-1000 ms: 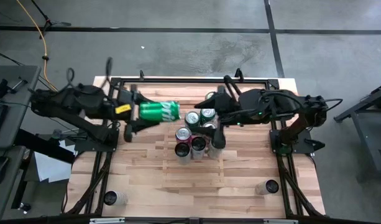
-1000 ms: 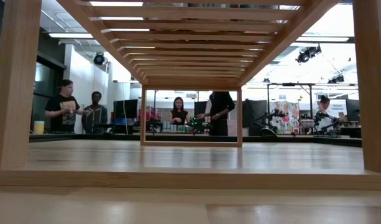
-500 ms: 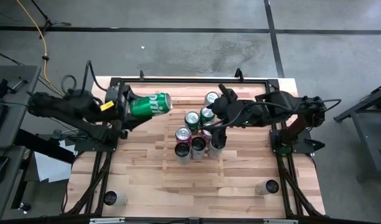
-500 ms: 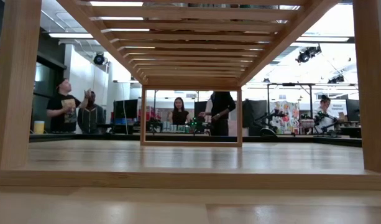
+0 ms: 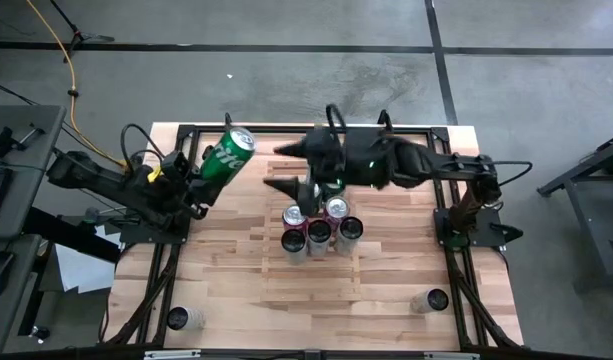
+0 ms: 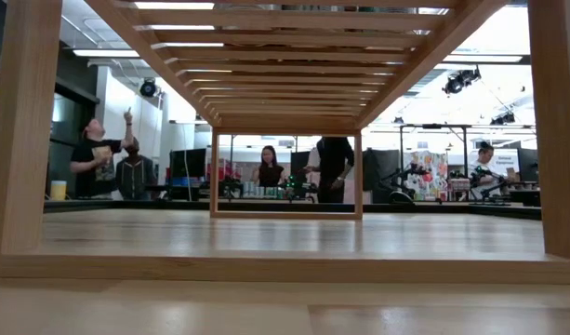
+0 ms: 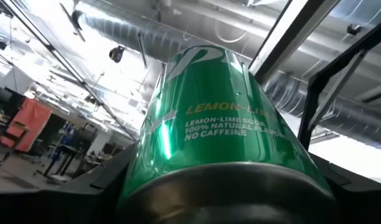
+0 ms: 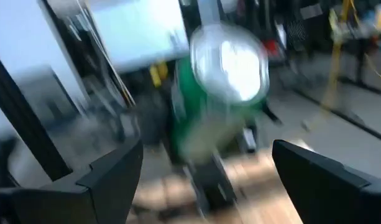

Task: Place canned beverage on shelf
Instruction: Put the green soda can on the shelf aligned with the other green soda cans

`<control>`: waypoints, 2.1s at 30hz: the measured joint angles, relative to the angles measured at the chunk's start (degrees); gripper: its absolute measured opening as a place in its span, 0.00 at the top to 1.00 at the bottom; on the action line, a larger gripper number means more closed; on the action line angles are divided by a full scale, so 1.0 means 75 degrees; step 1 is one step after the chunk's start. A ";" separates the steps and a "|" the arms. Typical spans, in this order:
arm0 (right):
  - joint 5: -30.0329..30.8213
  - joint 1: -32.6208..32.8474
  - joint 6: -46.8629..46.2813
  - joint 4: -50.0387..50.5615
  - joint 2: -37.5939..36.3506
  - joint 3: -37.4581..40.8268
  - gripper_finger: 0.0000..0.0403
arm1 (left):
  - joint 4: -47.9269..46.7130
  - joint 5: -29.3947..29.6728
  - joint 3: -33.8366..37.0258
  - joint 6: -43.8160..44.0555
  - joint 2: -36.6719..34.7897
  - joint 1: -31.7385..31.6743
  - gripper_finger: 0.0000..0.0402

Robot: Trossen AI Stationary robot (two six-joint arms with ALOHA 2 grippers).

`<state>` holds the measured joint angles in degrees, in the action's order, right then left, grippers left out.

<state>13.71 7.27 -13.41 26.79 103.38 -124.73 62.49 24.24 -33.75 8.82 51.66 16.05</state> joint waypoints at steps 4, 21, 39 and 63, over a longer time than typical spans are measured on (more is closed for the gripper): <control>-0.0566 -0.0208 -0.0383 -0.1220 0.0137 -0.0003 0.15 | 0.0144 0.0097 -0.0117 0.0009 0.0295 0.0000 0.30; -0.0448 -0.0274 -0.0589 -0.1891 0.0415 0.0012 0.15 | 0.0231 0.0442 -0.1050 -0.0216 0.1145 0.0000 0.30; -0.0444 -0.0277 -0.0612 -0.2212 0.0468 0.0012 0.16 | 0.0160 0.0387 -0.1176 -0.0131 0.1384 0.0003 0.30; -0.0370 -0.0268 -0.0108 -0.1013 -0.0040 0.0000 0.32 | -0.3392 0.0365 -0.1150 0.0147 0.0447 -0.0003 0.06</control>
<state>10.94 5.26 -14.22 19.19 103.09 -124.73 37.06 26.97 -42.37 9.92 55.02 16.03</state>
